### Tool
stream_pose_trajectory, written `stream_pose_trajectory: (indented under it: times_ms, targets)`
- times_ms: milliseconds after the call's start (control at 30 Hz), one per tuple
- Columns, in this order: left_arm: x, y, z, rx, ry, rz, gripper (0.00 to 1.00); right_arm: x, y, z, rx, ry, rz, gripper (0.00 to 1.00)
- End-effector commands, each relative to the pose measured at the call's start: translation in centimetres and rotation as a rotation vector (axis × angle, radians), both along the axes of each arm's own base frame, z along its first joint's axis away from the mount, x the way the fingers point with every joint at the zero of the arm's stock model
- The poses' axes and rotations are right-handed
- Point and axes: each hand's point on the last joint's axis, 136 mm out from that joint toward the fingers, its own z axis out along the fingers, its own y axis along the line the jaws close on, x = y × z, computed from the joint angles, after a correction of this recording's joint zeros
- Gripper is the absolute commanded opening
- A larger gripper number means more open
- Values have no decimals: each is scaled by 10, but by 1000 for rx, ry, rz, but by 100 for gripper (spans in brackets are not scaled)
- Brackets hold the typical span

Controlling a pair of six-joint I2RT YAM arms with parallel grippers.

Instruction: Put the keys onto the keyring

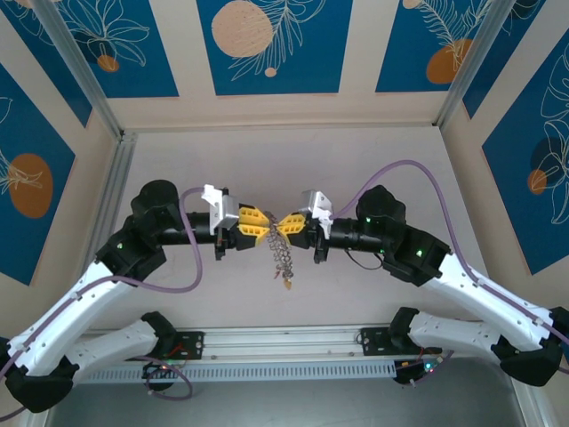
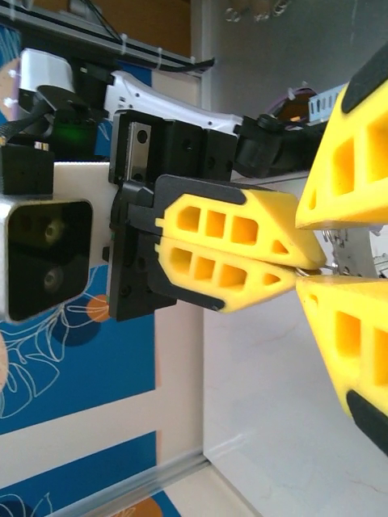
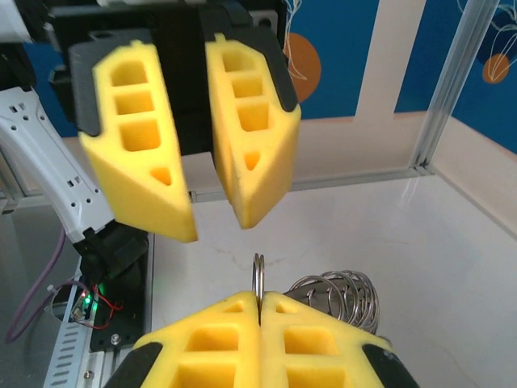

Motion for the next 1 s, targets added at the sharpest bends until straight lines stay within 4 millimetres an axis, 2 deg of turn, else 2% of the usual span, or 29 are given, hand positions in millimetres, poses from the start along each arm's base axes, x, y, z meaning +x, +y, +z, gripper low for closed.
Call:
stream_pose_trajectory:
  times_ms: [0, 267, 467, 700, 967]
  targets:
    - [-3, 4, -17, 141, -45, 19, 21, 0, -3, 25, 35, -27, -7, 0]
    - [-2, 1, -31, 251, -63, 24, 22, -7, 7, 21, 3, -6, 54, 0]
    - [0, 3, -31, 267, -77, 40, 23, -12, 14, 14, -36, -6, 91, 0]
    - [0, 13, -28, 313, -101, 68, 36, -12, 17, 4, -98, -3, 85, 0]
    - [4, 12, -30, 341, -108, 74, 37, -13, 20, 1, -111, 6, 100, 0]
